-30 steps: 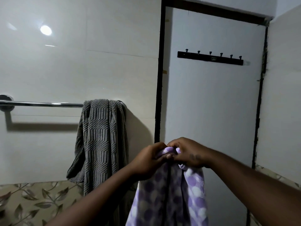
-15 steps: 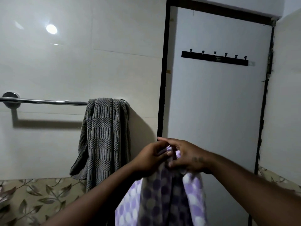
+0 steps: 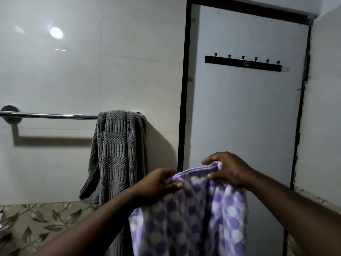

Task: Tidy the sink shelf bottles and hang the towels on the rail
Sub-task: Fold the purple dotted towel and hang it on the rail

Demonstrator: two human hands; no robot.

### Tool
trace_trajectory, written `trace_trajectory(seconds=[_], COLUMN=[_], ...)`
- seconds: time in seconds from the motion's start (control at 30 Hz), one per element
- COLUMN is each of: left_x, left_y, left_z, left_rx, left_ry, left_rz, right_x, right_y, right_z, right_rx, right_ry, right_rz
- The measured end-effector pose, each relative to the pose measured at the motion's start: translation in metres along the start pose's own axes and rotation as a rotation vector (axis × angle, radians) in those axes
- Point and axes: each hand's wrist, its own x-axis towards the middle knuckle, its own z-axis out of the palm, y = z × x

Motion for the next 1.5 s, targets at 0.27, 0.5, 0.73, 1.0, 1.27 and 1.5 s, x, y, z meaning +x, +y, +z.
trace_trajectory(seconds=[0.27, 0.5, 0.73, 1.0, 1.27, 1.5], left_x=[0.020, -0.006, -0.023, -0.024, 0.010, 0.026], left_y=[0.025, -0.002, -0.013, -0.012, 0.008, 0.011], left_z=[0.006, -0.017, -0.036, -0.014, 0.032, 0.050], left_rx=[0.241, 0.144, -0.057, -0.693, -0.847, -0.880], left_ry=[0.082, 0.007, 0.053, 0.208, 0.315, 0.425], left_rz=[0.161, 0.031, -0.045, -0.054, -0.239, -0.305], right_x=[0.001, 0.002, 0.013, 0.028, 0.025, 0.009], right_y=[-0.039, -0.009, 0.017, 0.020, -0.030, -0.055], right_z=[0.035, 0.020, 0.019, 0.032, 0.046, 0.060], right_rx=[0.405, 0.212, 0.242, 0.562, 0.730, 0.930], right_ry=[-0.289, -0.020, 0.095, 0.127, 0.204, 0.112], right_rz=[-0.220, -0.101, 0.061, 0.381, 0.486, 0.399])
